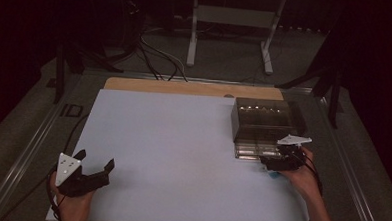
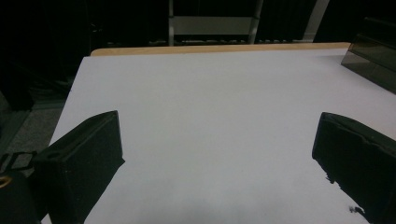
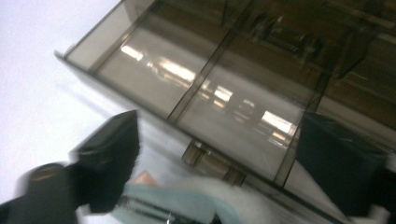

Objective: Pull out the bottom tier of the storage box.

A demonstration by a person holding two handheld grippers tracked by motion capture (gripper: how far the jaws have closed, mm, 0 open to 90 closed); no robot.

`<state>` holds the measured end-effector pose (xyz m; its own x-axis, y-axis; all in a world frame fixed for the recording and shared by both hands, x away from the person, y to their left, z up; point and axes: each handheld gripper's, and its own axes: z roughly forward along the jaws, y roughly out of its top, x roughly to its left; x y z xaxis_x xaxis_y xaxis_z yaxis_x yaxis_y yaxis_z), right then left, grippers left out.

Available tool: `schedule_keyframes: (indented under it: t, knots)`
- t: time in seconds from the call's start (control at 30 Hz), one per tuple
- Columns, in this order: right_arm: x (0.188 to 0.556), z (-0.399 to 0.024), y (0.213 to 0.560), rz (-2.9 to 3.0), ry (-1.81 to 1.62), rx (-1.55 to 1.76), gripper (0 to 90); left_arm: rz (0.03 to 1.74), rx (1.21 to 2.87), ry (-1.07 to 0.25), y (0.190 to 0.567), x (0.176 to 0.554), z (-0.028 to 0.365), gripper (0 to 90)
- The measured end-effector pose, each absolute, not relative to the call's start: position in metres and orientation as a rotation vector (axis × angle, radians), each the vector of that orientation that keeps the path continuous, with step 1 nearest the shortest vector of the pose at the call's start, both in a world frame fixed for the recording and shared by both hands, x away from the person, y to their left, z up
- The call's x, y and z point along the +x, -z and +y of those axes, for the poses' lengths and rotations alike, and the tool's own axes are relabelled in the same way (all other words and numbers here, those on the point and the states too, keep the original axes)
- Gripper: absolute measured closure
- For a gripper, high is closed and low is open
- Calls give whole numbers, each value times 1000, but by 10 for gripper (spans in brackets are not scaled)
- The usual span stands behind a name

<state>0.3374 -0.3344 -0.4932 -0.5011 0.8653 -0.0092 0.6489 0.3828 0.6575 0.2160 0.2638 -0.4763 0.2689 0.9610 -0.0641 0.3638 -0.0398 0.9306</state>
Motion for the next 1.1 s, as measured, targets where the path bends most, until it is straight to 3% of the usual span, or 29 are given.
schedule_keyframes:
  t: [0.07, 0.23, 1.1]
  knots:
    - [338, -334, 492, 2270, -873, 1335, 44, 1259, 1585, -786, 476, 216, 264, 33]
    - [337, -335, 489, 2211, -917, 1379, 0, 1260, 1584, -785, 476, 216, 264, 33]
    - [323, -343, 473, 1998, -1217, 1460, 0, 1260, 1586, -787, 477, 217, 264, 33]
